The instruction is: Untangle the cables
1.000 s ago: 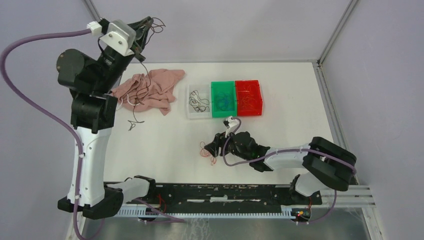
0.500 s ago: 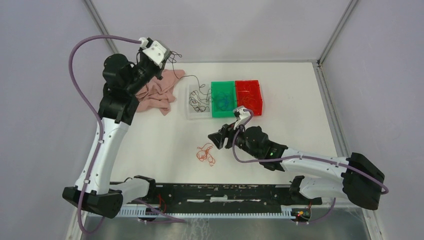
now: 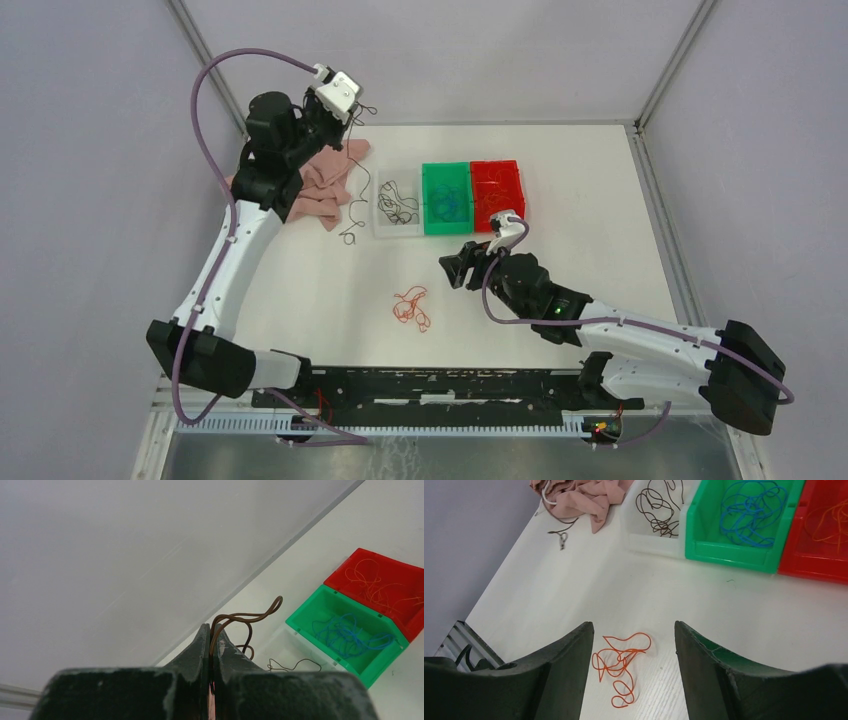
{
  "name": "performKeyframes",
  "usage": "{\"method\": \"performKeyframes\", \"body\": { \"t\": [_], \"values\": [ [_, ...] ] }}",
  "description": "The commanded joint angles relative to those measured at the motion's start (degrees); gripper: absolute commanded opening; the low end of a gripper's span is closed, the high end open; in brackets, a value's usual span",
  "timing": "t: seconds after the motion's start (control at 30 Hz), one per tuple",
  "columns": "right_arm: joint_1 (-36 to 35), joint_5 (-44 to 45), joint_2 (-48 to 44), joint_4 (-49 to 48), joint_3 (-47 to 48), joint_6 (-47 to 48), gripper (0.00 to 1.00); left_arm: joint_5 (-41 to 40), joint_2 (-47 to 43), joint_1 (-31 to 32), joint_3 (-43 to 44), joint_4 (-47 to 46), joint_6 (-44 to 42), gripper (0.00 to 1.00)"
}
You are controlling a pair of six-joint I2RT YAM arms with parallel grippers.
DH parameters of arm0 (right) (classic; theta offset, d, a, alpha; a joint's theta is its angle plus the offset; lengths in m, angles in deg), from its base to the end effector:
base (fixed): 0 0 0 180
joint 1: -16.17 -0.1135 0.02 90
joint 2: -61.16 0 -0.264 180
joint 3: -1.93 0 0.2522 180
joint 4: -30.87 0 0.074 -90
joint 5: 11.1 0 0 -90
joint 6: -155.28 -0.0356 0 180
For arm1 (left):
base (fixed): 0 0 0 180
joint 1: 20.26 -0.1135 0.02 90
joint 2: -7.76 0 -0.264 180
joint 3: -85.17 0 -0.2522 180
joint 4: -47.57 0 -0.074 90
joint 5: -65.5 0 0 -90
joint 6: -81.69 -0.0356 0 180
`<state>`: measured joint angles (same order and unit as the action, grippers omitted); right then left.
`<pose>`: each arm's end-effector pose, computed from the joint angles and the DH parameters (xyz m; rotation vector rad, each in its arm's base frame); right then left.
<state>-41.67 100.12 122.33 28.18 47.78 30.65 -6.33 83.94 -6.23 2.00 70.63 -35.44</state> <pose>0.1389 0.1968 0.2547 -0.0994 1.8504 0.8223 0.2890 -0.0837 0.4543 0.7885 1.4052 -0.0788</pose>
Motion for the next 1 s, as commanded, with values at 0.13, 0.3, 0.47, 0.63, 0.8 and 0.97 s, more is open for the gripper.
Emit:
{"method": "performKeyframes", "body": {
  "t": [0.13,0.3,0.47,0.63,0.8,0.97],
  "values": [
    [0.60,3.88,-2.81,1.72,-0.37,1.16,0.67,-2.85,4.63,0.22,2.43,-5.59,-2.36,0.03],
    [0.95,4.70,-3.87,2.46,-1.13,1.00,0.67,-3.32,7.30,0.23,4.21,-5.90,-3.03,0.03],
    [1.35,5.66,-5.18,3.00,-2.05,0.70,0.67,-3.48,9.75,0.22,4.89,-7.39,-5.41,0.03],
    [1.98,6.29,-6.25,3.82,-2.45,0.72,0.67,-3.95,11.98,1.05,4.86,-8.37,-7.87,0.03],
    [2.80,6.52,-6.85,4.05,-3.14,0.60,0.66,-4.50,13.26,3.20,3.19,-8.69,-8.59,0.03],
    [3.78,6.24,-7.43,4.38,-3.68,0.40,0.66,-5.18,14.04,6.19,-0.41,-7.29,-9.15,0.03]
  ]
}}
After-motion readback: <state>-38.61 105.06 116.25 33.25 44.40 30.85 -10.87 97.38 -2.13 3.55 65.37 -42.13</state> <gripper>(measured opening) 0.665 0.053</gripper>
